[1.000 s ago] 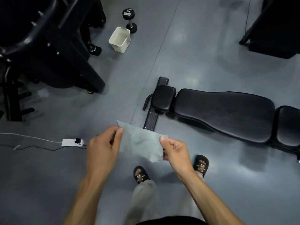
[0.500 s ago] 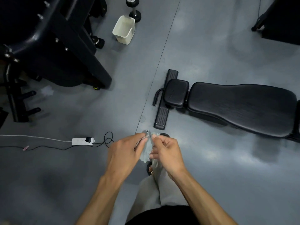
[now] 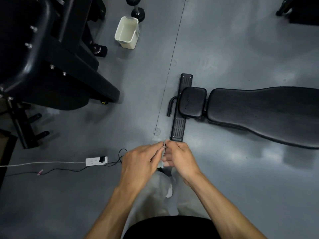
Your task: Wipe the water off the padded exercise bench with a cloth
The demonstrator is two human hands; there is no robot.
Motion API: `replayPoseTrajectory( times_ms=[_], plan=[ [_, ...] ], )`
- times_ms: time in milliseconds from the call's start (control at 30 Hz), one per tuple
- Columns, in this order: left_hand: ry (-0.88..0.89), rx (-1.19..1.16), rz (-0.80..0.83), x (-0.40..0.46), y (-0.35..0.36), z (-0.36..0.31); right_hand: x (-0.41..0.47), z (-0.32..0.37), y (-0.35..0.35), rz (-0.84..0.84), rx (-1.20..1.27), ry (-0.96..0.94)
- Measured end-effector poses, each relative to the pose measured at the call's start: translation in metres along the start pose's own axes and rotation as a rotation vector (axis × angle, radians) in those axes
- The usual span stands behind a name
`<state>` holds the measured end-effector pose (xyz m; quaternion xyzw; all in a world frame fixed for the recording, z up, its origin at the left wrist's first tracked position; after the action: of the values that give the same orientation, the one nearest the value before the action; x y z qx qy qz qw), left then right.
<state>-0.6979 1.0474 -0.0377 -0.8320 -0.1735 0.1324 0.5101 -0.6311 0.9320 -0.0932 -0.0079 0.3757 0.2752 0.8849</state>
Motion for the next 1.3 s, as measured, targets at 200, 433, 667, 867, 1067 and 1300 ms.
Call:
replayPoseTrajectory(
  times_ms=[200,433,667,867,1067,1300],
  plan=[
    [-0.012,-0.147,0.286,0.035,0.005,0.023,0.029,0.011,0.011,-0.122,-0.083,-0.108],
    [-0.541,-0.725,0.347,0.077,0.025,0.136,0.065,0.008,0.044,-0.184,-0.241,-0.15],
    [-0.89,-1.137,0.922,0.105,0.069,0.207,0.109,-0.017,0.09,-0.198,-0.069,-0.153],
    [-0.653,-0.718,0.577,0.129,0.127,0.232,0.167,-0.08,0.083,-0.428,0.011,-0.129],
    [-0.594,-0.591,0.511,0.157,0.244,0.263,0.258,-0.153,0.054,-0.462,0.162,-0.094],
    [-0.591,-0.747,0.841,0.197,0.385,0.316,0.371,-0.247,-0.017,-0.46,0.194,-0.048]
  ],
)
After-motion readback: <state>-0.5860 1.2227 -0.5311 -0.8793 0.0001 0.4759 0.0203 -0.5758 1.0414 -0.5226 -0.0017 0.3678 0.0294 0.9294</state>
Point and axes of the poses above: each hand's wrist, its own x-axis towards the middle knuckle, its own y-axis out of the palm, z = x × y, the point moved 3 cm from there along x, towards the middle knuckle, and after that the axes turned 7 degrees about -y, right-handed, at the moved point
